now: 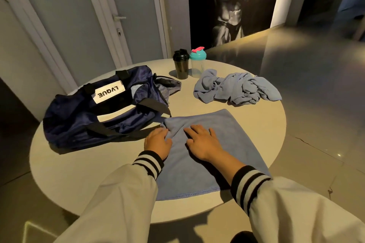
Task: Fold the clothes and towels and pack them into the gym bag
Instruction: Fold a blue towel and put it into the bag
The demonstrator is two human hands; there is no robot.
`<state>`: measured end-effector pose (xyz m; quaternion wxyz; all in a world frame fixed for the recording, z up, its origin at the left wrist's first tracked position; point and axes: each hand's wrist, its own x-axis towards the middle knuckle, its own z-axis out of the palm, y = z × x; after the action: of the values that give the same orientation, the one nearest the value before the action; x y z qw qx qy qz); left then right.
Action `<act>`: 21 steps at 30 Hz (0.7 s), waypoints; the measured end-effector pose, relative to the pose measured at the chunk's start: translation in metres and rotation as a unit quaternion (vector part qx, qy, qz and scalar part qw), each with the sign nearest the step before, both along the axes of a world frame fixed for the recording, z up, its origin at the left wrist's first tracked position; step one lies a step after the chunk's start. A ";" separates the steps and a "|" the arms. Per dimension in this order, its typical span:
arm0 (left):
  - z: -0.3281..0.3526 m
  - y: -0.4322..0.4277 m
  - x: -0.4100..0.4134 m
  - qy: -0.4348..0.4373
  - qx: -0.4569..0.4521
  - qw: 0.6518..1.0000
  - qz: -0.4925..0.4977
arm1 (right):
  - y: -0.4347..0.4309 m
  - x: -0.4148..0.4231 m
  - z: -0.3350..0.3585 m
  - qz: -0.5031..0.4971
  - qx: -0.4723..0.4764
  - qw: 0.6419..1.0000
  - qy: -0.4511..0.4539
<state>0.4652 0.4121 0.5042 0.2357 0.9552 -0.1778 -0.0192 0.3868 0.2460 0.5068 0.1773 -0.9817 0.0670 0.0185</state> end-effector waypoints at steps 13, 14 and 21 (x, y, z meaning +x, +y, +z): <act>-0.009 0.017 0.004 -0.054 -0.105 0.992 0.047 | 0.034 0.004 -0.005 -0.041 -0.019 0.999 0.000; -0.009 0.017 0.003 -0.056 -0.089 0.993 0.059 | 0.032 0.006 -0.004 -0.045 -0.021 0.998 0.023; -0.004 0.023 -0.014 -0.079 -0.019 0.994 -0.073 | 0.038 -0.004 -0.008 -0.014 -0.065 0.995 -0.081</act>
<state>0.4508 0.4352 0.4999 0.2373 0.9334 -0.2657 0.0425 0.3830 0.2836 0.4990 0.1187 -0.9883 0.0675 -0.0676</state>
